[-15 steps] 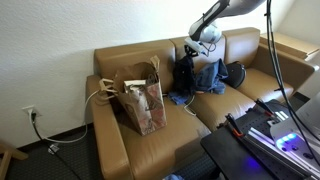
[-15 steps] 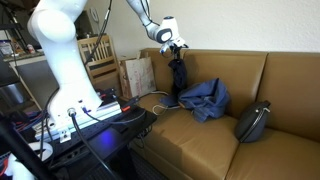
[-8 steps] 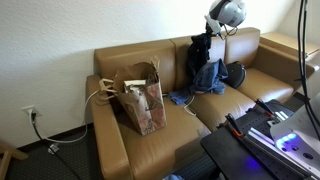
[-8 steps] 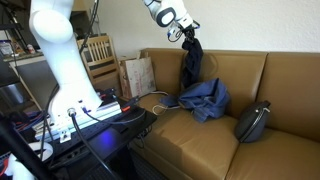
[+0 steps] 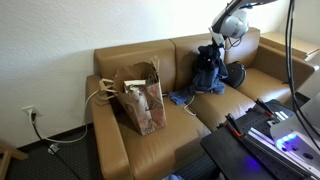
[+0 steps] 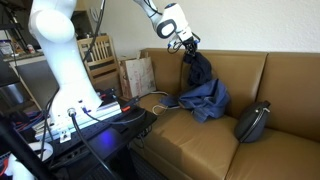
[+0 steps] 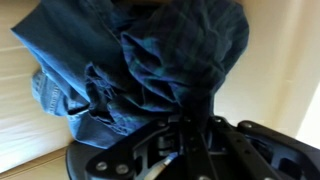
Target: Put the grey clothing on the denim trousers
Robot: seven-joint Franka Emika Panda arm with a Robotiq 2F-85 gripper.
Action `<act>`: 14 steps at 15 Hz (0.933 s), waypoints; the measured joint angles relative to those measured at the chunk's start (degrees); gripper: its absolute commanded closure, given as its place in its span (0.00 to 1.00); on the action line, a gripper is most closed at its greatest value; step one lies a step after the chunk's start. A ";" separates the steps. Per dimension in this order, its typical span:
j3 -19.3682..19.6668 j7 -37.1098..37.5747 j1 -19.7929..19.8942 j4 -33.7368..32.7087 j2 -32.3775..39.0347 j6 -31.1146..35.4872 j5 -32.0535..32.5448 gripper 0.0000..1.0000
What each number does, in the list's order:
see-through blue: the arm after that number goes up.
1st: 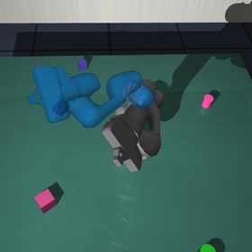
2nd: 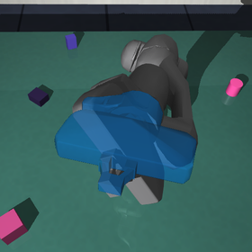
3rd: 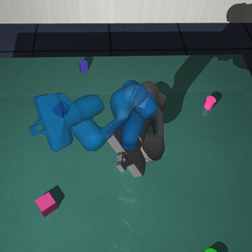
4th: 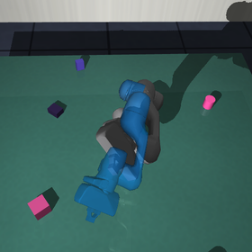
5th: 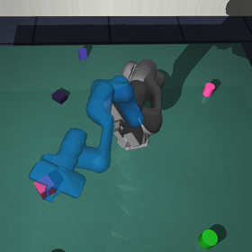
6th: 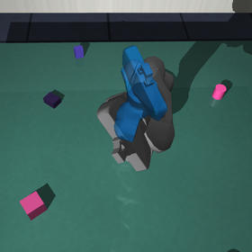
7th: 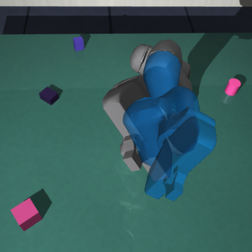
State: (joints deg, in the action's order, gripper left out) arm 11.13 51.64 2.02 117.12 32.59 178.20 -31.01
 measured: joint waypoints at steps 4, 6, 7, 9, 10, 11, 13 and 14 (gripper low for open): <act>5.80 8.49 -6.23 -2.69 13.97 -1.13 0.16 0.65; 5.45 11.42 -5.62 -5.60 19.39 -3.80 0.18 0.53; 4.36 11.61 -4.41 -7.03 20.89 -5.05 0.26 0.45; 0.54 10.73 -0.74 -9.30 21.48 -6.15 0.52 0.31; -2.03 9.18 1.47 -10.05 20.79 -6.15 0.63 0.24; -4.46 7.20 3.43 -10.23 19.41 -5.93 0.68 0.16; -6.87 4.39 5.28 -9.15 14.98 -5.93 0.68 0.02; -6.51 4.09 4.95 -7.90 12.48 -5.97 0.87 0.01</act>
State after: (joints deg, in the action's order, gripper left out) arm 4.61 55.73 6.96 109.22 45.07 172.23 -30.15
